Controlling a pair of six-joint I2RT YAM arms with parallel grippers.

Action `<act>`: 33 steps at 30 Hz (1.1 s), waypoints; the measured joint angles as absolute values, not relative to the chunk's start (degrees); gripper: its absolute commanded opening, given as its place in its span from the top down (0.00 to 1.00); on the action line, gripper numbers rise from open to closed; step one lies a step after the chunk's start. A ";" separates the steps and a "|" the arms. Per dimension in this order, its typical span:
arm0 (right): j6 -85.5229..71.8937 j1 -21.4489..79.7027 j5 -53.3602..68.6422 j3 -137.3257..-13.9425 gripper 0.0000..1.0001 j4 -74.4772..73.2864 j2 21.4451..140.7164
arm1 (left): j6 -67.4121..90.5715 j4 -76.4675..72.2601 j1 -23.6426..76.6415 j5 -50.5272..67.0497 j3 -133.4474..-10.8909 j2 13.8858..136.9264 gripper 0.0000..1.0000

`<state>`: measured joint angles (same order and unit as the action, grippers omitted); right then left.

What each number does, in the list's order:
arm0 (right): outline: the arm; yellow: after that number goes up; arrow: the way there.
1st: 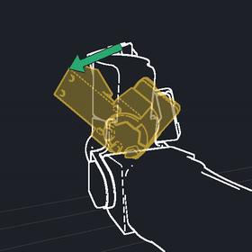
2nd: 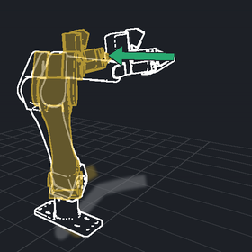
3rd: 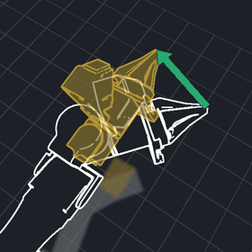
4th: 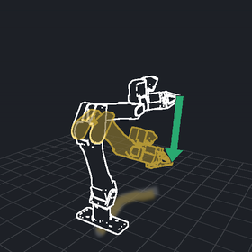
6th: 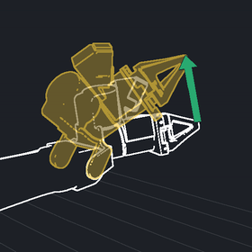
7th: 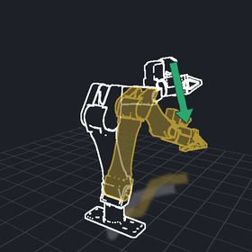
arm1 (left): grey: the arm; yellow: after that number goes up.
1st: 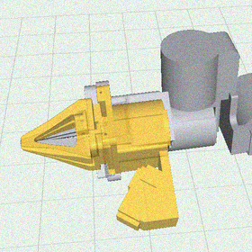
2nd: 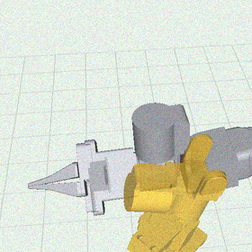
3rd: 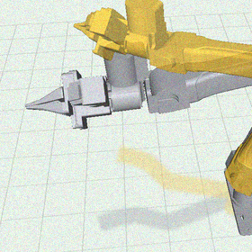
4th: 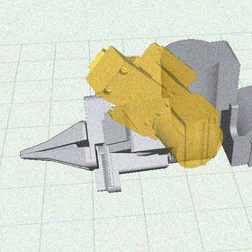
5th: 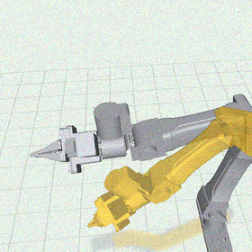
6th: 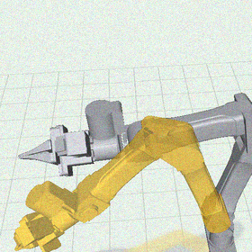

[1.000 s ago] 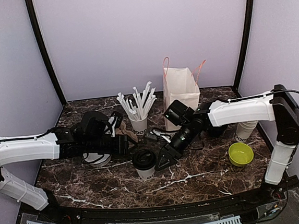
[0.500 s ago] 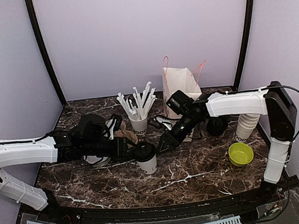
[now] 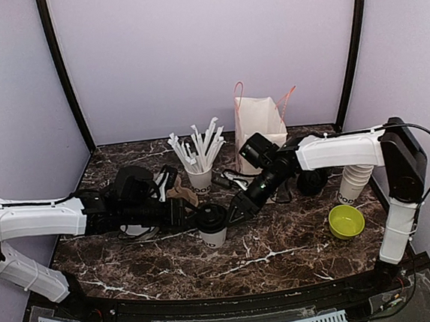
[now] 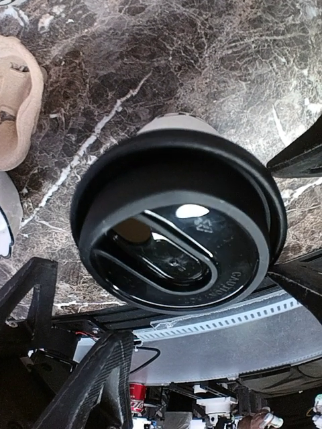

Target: Pack the takeout coffee

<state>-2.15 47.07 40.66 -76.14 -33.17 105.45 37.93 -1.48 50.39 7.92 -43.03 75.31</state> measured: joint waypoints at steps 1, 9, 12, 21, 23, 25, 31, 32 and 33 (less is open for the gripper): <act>-2.11 47.07 40.95 -75.88 0.57 -33.15 105.45 | 37.95 -1.76 50.39 8.01 -43.03 75.50 0.42; -1.98 46.83 41.87 -75.61 0.57 -33.10 105.43 | 37.95 -3.25 50.39 8.19 -43.03 78.15 0.41; -2.00 46.41 42.22 -75.53 0.57 -33.08 105.32 | 37.93 -3.44 50.39 8.36 -43.11 79.13 0.43; -3.09 44.53 42.35 -75.05 0.64 -32.64 103.96 | 37.82 -4.86 50.39 8.58 -43.83 80.86 0.50; -3.62 44.45 42.52 -75.09 0.66 -32.62 104.03 | 37.71 -5.06 50.39 8.58 -44.01 81.03 0.51; -4.03 44.42 42.70 -75.24 0.68 -32.51 104.20 | 37.67 -5.23 50.39 8.62 -44.14 81.28 0.53; -5.76 44.23 43.55 -75.61 0.70 -31.88 105.54 | 37.56 -5.76 50.39 8.84 -44.14 81.45 0.56; -5.93 44.16 43.59 -75.66 0.71 -31.79 105.56 | 37.56 -5.82 50.39 8.86 -44.14 81.45 0.56; -6.24 44.07 43.59 -75.77 0.71 -31.70 105.56 | 37.56 -5.87 50.39 8.86 -44.14 81.49 0.56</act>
